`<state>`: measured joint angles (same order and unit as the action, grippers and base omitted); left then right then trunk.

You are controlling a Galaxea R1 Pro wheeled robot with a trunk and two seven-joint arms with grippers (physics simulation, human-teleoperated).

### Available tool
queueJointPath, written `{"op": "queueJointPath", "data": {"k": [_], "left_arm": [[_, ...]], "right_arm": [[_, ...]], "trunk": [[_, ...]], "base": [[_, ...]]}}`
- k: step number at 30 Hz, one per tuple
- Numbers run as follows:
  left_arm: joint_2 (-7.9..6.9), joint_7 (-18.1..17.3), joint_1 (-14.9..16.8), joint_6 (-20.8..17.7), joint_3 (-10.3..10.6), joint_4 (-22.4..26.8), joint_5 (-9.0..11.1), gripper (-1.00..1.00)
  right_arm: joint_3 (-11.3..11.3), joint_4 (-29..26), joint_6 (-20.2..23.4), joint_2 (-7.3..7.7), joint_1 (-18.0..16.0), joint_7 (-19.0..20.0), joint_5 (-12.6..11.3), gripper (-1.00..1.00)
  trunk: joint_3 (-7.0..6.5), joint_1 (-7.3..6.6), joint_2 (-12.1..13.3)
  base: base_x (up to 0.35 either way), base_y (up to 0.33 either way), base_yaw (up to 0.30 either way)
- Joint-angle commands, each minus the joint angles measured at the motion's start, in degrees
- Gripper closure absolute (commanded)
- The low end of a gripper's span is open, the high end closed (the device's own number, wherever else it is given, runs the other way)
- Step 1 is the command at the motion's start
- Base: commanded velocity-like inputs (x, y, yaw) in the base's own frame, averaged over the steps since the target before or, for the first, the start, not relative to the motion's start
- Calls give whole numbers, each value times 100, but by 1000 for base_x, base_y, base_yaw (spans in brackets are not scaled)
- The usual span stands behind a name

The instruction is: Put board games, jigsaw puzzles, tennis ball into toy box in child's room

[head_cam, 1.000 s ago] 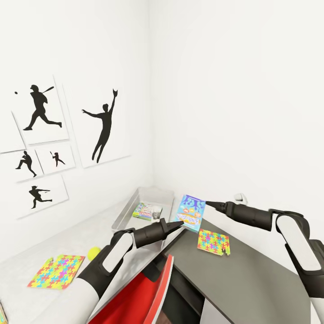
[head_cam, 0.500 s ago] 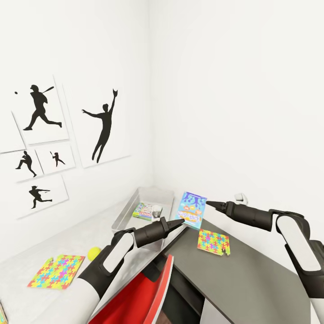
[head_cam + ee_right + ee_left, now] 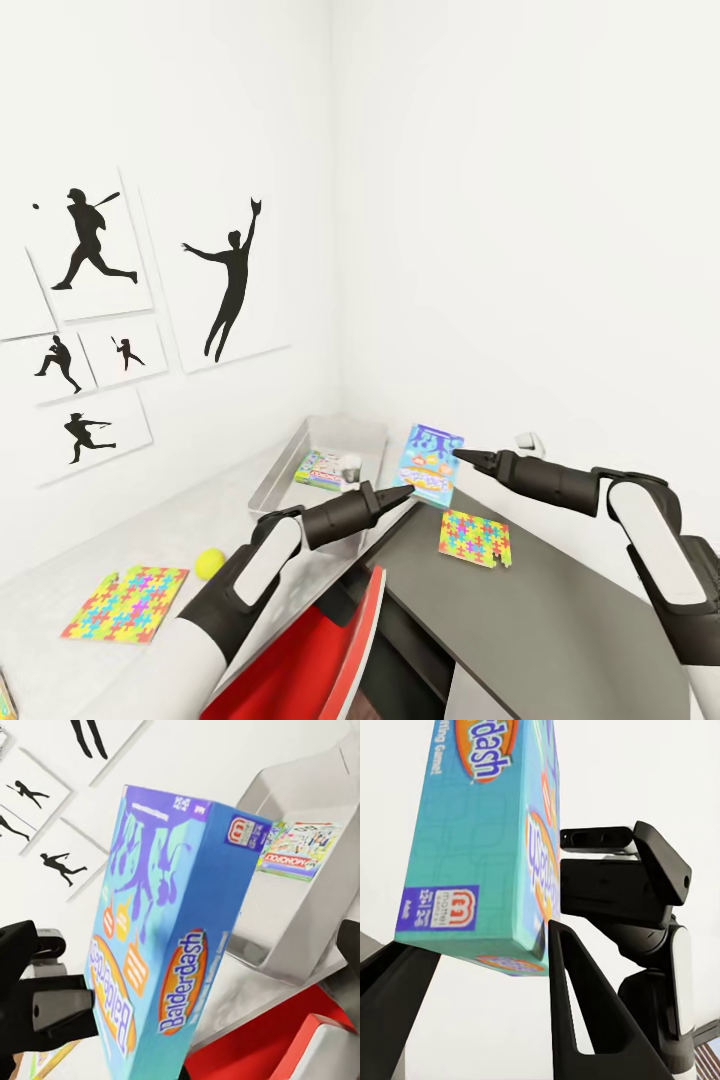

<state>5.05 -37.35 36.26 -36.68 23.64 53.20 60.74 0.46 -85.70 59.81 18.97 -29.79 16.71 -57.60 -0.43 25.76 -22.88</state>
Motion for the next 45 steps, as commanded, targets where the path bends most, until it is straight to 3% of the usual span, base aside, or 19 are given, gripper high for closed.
{"op": "queueJointPath", "data": {"k": [1, 11, 15, 29, 30, 45], "left_arm": [[12, 11, 3, -35, 1, -3, 37, 100], [58, 29, 28, -33, -7, -3, 25, 100], [63, 32, 35, -33, -8, -1, 30, 100], [74, 27, 41, -33, -9, 66, 42, 100], [75, 26, 40, -33, -9, 68, 42, 100], [75, 28, 39, -33, -10, 76, 40, 100]], "right_arm": [[2, 3, 19, -16, -2, 57, 56, -100], [-132, 8, 19, -188, -1, 42, 70, -100], [-261, 8, 19, -206, -1, 37, 76, -100], [-355, 9, 19, -217, -1, 33, 83, -100], [-357, 9, 19, -218, -1, 33, 85, 100], [-312, -27, 19, -200, -1, 34, 80, 100]], "trunk": [[2, 2, -4], [2, 2, -4], [2, 2, -4], [2, 2, -4], [2, 2, -4], [2, 2, -4]], "base": [[0, 0, 0], [0, 0, 0], [0, 0, 0], [0, 0, 0], [0, 0, 0], [0, 0, 0]]}}
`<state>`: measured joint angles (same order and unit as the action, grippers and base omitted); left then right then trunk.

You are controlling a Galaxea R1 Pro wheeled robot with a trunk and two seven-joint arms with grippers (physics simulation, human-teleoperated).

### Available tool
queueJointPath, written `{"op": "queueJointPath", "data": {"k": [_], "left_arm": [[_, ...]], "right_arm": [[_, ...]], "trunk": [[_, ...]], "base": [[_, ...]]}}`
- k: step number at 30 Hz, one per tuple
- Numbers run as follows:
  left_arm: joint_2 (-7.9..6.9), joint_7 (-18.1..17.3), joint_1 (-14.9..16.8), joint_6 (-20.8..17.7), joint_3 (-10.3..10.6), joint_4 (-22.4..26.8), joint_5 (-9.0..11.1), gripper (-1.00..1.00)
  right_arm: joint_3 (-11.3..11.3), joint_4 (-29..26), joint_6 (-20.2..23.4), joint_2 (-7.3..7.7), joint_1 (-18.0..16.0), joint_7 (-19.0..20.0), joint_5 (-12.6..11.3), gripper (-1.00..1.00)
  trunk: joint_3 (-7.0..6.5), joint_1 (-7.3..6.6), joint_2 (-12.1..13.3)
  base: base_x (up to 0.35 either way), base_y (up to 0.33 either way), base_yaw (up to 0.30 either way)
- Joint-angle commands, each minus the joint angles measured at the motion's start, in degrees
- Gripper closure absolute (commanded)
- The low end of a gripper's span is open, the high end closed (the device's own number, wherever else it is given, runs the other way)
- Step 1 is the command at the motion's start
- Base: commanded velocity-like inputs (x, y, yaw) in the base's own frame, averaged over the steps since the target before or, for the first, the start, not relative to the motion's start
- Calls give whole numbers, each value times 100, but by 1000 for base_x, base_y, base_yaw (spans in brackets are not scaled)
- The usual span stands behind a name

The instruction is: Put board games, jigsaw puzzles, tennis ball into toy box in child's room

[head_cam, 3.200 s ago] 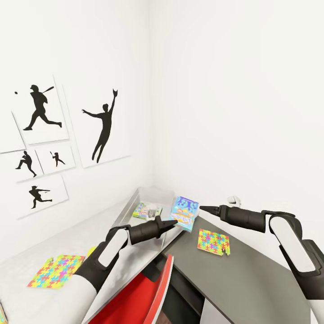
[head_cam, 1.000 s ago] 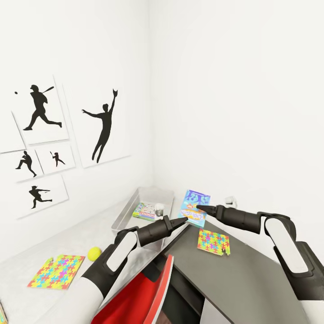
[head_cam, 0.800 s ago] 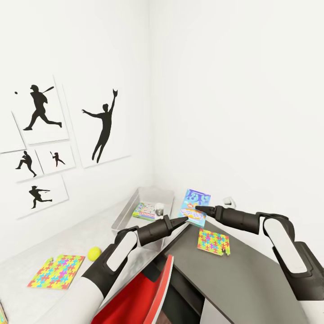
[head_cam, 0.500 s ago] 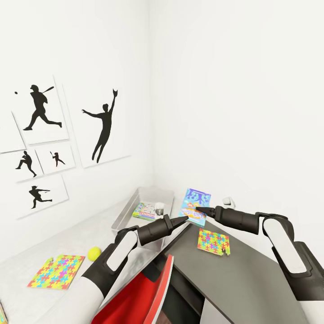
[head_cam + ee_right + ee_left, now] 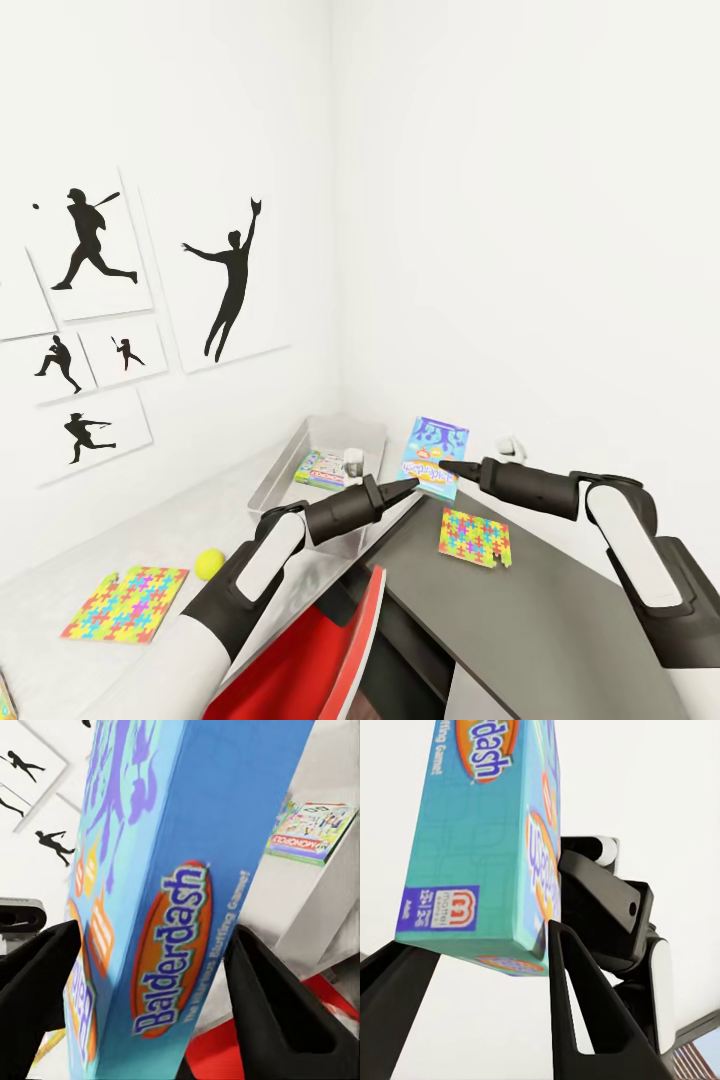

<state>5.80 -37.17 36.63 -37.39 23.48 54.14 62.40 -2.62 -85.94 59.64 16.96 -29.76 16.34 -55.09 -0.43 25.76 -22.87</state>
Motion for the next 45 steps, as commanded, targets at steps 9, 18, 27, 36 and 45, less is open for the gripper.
{"op": "queueJointPath", "data": {"k": [9, 18, 27, 36, 45], "left_arm": [[-8, 10, 2, 38, -1, -18, -124, 100], [-9, 13, 2, 38, -9, -18, -131, 100], [-11, 30, 2, 38, -18, -18, -151, -100], [-56, 225, 7, 31, -45, -33, -149, -100], [-251, 678, 23, -173, -490, -14, -93, -100]], "right_arm": [[6, -18, 36, 9, -4, 71, -185, 100], [19, -19, 36, 9, -4, 71, -189, 100], [26, -24, 36, 15, -4, 71, -192, 100], [38, -48, 36, 49, -4, 84, -195, 100], [278, 29, 36, 106, -24, 83, -189, 100]], "trunk": [[2, 2, -4], [2, 2, -4], [2, 2, -4], [2, 2, -4], [2, 2, -4]], "base": [[0, 0, 0], [0, 0, 0], [0, 0, 0], [0, 0, 0], [0, 0, 0]]}}
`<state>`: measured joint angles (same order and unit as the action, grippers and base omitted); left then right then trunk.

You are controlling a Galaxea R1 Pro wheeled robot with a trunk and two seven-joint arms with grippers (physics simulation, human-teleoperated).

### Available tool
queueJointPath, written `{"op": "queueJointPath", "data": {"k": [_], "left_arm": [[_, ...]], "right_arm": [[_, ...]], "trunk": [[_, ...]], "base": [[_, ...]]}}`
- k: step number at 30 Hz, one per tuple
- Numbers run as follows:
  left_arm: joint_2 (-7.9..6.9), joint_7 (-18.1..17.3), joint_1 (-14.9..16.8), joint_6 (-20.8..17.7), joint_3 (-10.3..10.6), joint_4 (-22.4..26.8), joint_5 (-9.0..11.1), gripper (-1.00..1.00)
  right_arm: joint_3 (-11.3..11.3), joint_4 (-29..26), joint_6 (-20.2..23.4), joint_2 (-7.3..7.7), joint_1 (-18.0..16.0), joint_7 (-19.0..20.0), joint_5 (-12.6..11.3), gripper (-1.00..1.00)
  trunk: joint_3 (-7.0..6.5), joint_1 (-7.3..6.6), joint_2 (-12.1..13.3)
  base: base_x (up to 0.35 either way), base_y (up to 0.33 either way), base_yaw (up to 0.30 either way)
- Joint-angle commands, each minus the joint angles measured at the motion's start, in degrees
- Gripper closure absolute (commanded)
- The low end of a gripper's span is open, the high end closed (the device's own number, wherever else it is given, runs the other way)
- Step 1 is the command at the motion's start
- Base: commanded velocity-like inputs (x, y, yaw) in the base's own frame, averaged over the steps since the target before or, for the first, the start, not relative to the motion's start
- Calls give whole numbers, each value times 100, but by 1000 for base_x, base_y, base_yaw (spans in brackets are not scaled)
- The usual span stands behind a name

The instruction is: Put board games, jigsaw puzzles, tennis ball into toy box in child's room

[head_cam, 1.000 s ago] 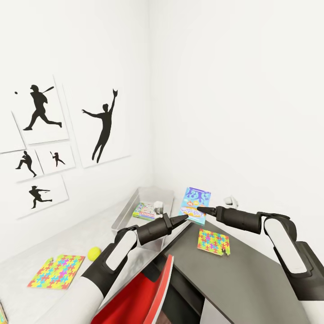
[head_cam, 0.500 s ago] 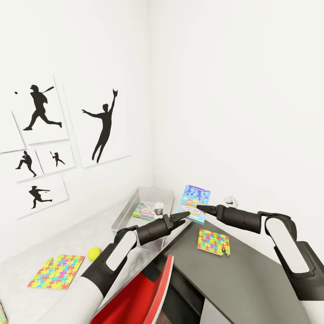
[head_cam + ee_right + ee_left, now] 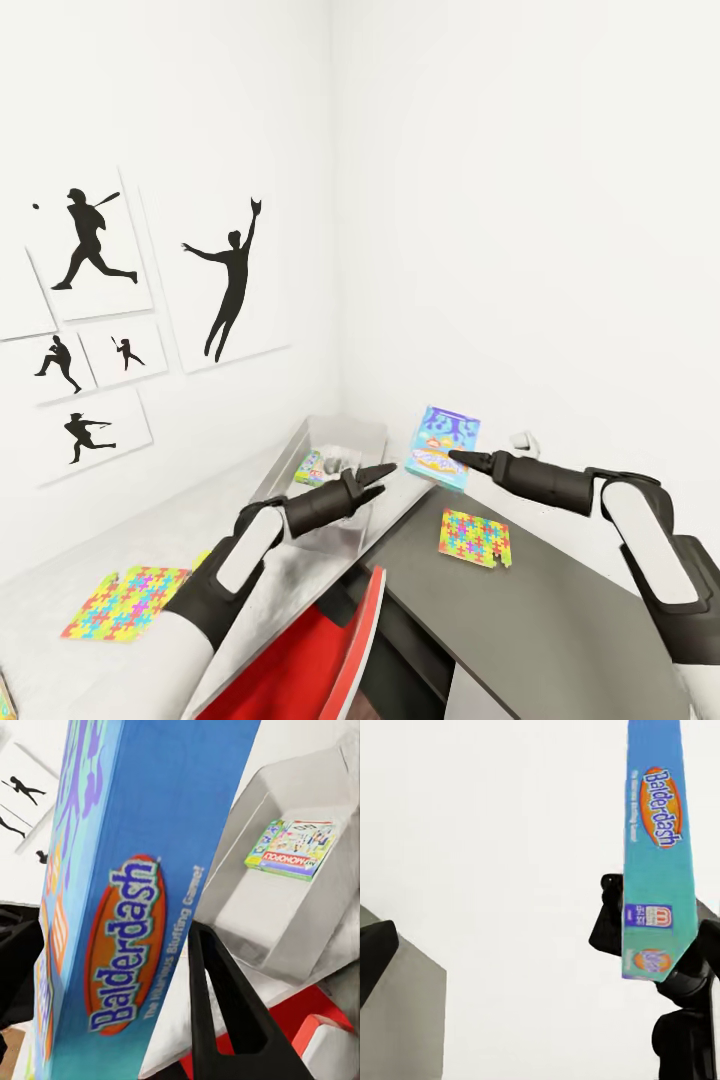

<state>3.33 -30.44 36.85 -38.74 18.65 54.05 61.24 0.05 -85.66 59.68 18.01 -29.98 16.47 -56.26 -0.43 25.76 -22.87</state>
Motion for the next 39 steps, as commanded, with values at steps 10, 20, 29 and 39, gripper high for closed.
{"op": "queueJointPath", "data": {"k": [10, 20, 29, 39], "left_arm": [[-499, 752, -34, -1111, -1203, 992, 39, -100], [-526, 1695, -397, -1913, -2526, 2172, 133, -100], [-567, 1804, -483, -1969, -2612, 2287, 461, -100], [-580, 1836, -501, -1996, -2622, 2304, 540, -100]], "right_arm": [[582, 1389, 32, 52, -664, 45, -12, 100], [362, 1817, 32, -207, -1080, -288, 43, 100], [-210, 1884, 32, -341, -1102, -362, 52, 100], [-332, 2000, 32, -358, -1106, -364, 50, 100]], "trunk": [[3, 2, -5], [4, 2, -5], [19, 2, -5], [36, 2, -5]], "base": [[0, 0, 0], [0, 0, 1], [0, 0, 113], [-82, 34, 163]]}}
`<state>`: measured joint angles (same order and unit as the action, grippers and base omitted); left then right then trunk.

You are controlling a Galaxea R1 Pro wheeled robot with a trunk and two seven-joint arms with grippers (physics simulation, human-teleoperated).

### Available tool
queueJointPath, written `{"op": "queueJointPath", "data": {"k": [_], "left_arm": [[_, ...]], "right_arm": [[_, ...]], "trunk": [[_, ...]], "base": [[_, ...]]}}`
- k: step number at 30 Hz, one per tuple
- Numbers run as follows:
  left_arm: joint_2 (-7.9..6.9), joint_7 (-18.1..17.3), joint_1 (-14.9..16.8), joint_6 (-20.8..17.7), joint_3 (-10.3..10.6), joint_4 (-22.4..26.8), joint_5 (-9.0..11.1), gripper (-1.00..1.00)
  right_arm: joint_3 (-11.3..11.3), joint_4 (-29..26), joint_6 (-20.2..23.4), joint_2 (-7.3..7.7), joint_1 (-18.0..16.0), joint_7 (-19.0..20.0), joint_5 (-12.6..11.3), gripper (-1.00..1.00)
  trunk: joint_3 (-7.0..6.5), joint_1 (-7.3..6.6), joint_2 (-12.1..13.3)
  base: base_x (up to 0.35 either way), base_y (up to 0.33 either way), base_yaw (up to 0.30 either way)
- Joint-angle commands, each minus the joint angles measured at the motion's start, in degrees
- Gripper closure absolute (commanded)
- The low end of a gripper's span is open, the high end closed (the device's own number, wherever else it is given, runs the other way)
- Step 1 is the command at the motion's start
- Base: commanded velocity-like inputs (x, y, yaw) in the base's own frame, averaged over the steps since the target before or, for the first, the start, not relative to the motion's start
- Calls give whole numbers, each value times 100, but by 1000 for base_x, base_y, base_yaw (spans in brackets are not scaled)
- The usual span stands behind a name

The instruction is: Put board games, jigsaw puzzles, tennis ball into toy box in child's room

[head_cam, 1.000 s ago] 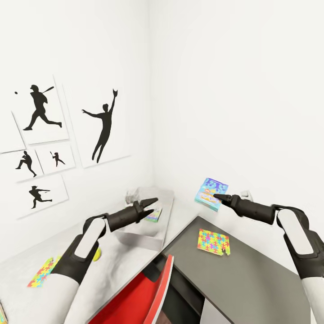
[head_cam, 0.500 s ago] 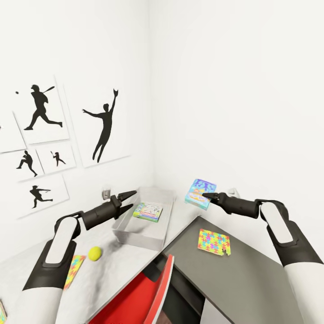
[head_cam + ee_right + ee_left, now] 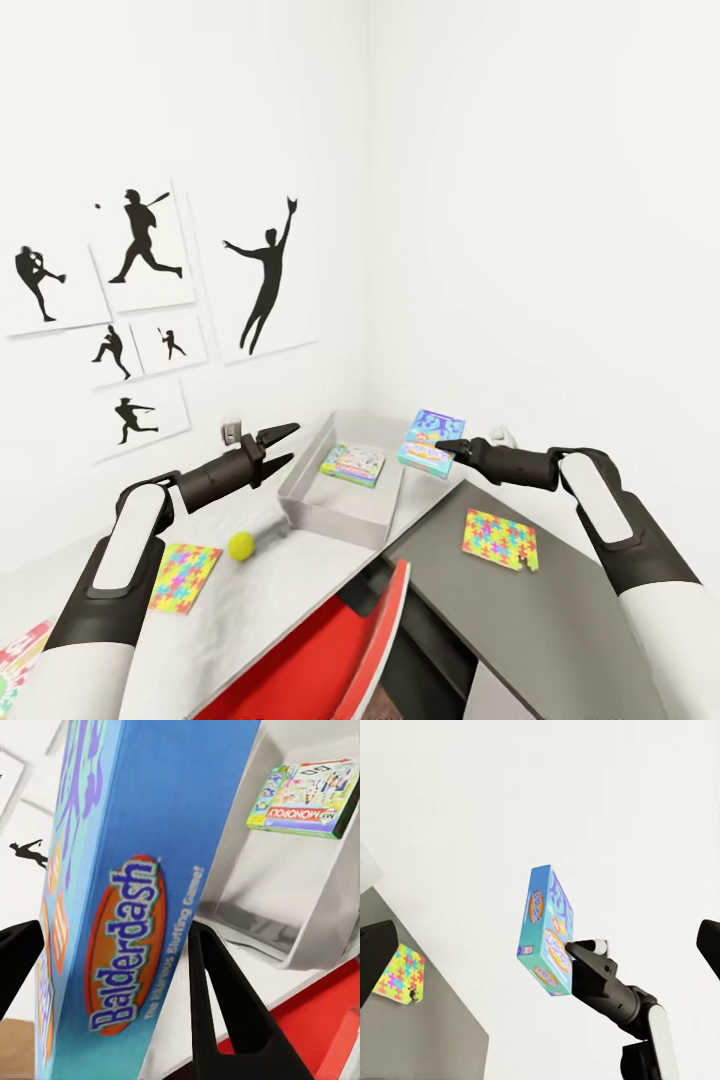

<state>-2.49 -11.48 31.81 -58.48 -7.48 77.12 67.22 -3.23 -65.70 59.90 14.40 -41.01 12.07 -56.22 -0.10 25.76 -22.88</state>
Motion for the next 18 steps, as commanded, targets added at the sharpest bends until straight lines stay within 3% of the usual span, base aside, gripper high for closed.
{"op": "queueJointPath", "data": {"k": [1, 9, 18], "left_arm": [[0, -59, 2, -22, -8, -2, -57, -100], [-4, -56, 1, -23, -13, -7, -46, -100], [-6, -62, 1, -23, -14, -12, -43, -100]], "right_arm": [[-8, 0, 10, 3, -3, 76, 46, 100], [-11, -70, 10, 35, 5, 76, 42, 100], [-14, -107, 10, 49, 26, 80, 45, 100]], "trunk": [[3, 2, -4], [4, 2, -4], [10, 2, -4]], "base": [[-34, 17, 33], [-9, 4, 9], [0, 208, 9]]}}
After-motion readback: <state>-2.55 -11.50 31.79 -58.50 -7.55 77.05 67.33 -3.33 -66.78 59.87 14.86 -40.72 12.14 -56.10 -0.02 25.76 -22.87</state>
